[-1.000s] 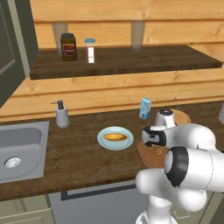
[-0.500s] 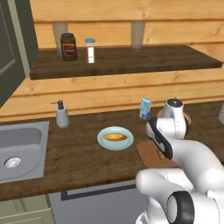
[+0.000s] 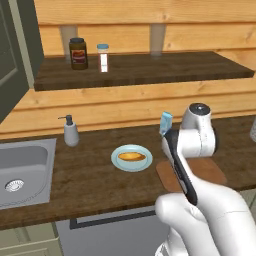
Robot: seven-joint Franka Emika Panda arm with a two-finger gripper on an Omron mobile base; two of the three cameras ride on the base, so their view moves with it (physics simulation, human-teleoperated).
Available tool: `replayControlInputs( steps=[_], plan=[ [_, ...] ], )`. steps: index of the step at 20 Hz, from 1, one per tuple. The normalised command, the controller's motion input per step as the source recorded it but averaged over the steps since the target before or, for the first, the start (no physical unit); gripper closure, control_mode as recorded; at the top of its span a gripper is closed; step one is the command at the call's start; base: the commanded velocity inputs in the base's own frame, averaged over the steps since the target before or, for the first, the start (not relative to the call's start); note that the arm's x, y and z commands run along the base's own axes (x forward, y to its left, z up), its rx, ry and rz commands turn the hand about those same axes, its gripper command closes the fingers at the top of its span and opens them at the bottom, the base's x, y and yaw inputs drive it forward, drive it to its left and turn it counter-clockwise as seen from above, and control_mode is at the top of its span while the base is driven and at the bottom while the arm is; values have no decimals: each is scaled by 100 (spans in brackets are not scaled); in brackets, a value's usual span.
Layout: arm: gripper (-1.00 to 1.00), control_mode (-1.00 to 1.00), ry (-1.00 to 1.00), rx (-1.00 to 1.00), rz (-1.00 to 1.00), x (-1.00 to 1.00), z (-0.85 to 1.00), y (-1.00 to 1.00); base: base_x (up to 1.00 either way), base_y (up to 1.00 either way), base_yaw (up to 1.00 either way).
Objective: From the different types of pastries on the counter, select a croissant and place it on the cutting board. Then retrieve a jar of jam from the cabinet and place it alongside the croissant on the cutting board.
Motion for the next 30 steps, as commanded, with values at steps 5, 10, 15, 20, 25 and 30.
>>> replayControlInputs(
  steps=[5,10,15,20,25,30],
  plan=[
    [-100,-100,-8,-6,5,-43,53,45,0,0,0],
    [-100,-100,-13,-4,8,-28,49,11,0,0,0],
    [-100,-100,-26,0,16,-46,34,1,0,0,0],
    [-100,-100,-44,-1,18,-89,36,16,0,0,0],
    [-100,-100,-60,0,4,-100,15,21,0,0,0],
    [-100,-100,-68,0,0,-100,-2,22,0,0,0]
  ],
)
